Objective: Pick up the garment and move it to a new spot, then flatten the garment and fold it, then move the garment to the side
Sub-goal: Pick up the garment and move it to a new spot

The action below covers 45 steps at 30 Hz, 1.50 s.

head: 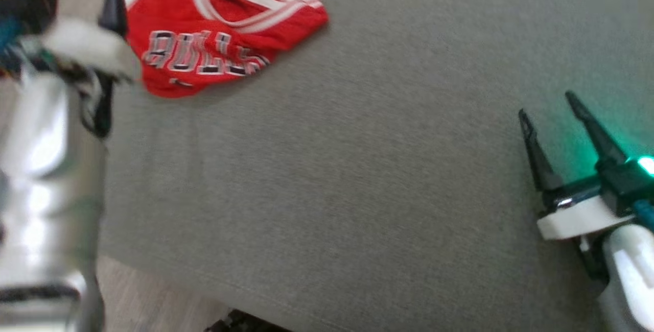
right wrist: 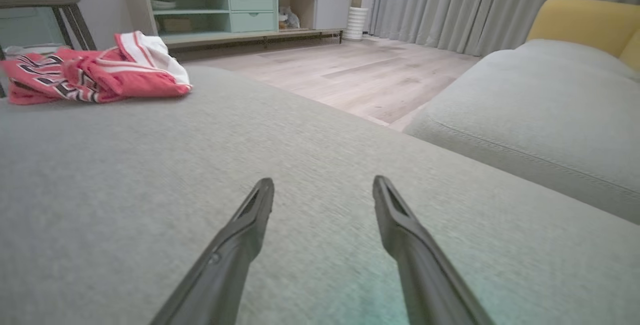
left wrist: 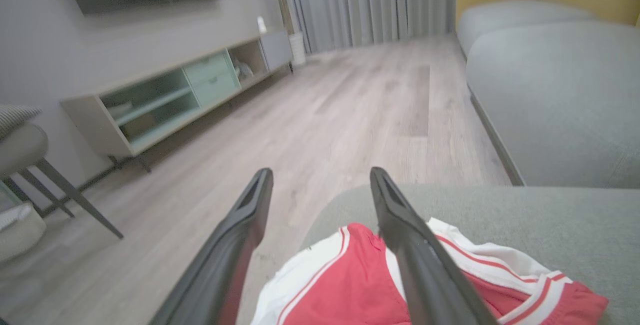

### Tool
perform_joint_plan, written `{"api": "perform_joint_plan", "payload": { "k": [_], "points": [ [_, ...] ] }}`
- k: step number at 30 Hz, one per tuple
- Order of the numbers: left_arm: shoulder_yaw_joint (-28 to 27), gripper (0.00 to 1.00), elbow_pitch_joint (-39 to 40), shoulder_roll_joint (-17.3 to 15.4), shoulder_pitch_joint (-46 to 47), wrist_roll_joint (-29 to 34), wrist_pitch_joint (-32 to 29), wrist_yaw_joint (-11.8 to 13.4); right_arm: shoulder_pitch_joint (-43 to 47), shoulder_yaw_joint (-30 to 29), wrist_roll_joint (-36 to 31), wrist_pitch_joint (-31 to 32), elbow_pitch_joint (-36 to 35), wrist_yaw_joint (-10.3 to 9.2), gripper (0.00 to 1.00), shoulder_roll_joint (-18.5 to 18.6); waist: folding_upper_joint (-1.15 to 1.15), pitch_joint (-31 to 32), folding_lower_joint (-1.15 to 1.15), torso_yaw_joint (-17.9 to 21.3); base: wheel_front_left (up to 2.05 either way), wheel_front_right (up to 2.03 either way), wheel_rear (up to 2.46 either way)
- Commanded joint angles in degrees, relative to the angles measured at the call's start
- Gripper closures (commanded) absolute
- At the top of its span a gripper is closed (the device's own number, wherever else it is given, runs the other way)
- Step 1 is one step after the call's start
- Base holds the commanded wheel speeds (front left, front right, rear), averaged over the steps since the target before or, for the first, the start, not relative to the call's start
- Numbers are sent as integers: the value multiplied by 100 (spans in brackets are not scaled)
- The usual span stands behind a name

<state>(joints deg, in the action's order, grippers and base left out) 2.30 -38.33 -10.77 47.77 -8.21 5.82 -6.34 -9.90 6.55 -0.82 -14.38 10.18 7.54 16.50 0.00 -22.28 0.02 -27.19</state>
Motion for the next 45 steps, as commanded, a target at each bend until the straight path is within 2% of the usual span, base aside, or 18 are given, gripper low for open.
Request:
{"api": "perform_joint_plan", "payload": {
  "k": [1, 6, 13, 14, 15, 16, 22, 27, 31, 37, 42, 45],
  "points": [
    [-85, 0, -301, -387, 482, -115, -323, -53, -90, 93, -57, -62, -257, -5, 0, 142, 0, -608, -2, 531, 0, 0, 0],
    [182, 0, -1561, -671, 1326, -508, -1039, -108, -279, 133, -112, -62, -418, -5, 0, 251, 0, -944, -2, 975, 0, 0, 0],
    [860, 0, -2418, -843, 1395, -1385, -1777, -113, -301, 73, -170, -62, -524, -5, 0, 212, 0, -1184, -2, 1256, 0, 0, 0],
    [931, 12, -2444, -880, 1379, -1472, -1758, -113, -286, 68, -180, -62, -525, -5, 0, 204, 0, -1188, -2, 1266, 0, 0, 0],
    [1018, 89, -2442, -953, 1370, -1487, -1625, -113, -275, 71, -189, -62, -517, -5, 0, 193, 0, -1173, -2, 1276, 0, 0, 0],
    [1093, 100, -2433, -1023, 1372, -1487, -1438, -113, -262, 80, -197, -62, -496, -5, 0, 175, 0, -1133, -2, 1282, 0, 0, 0],
    [1507, 100, -2272, -1341, 1607, -1394, -246, -113, -286, 299, -120, -62, -333, -5, 0, -85, 0, -454, -2, 1411, 0, 0, 0],
    [2043, 100, -1765, -1583, 1977, -1398, 203, -114, -281, 486, 48, -62, -176, -5, 0, -411, 0, 342, -2, 1710, 0, 0, 0],
    [2557, 100, -1092, -1695, 2152, -1756, 117, -114, -120, 575, 138, -62, -122, -5, 0, -686, 0, 995, -2, 2090, 0, 0, 0],
    [3436, 100, 213, -2101, 2153, -2356, -436, -114, 161, 524, 292, -62, -180, -5, 0, -1035, 0, 1631, -2, 2864, 0, 0, 0],
    [3914, 100, 1165, -2300, 1844, -2857, -897, -114, 270, 557, 341, -62, -333, -5, 0, -1222, 0, 1668, -2, 3467, 0, 0, 0],
    [4089, 100, 1538, -2180, 1577, -3032, -1026, -114, 250, 554, 361, -62, -417, -5, 0, -1290, 0, 1474, -2, 3730, 0, 0, 0]
  ]
}}
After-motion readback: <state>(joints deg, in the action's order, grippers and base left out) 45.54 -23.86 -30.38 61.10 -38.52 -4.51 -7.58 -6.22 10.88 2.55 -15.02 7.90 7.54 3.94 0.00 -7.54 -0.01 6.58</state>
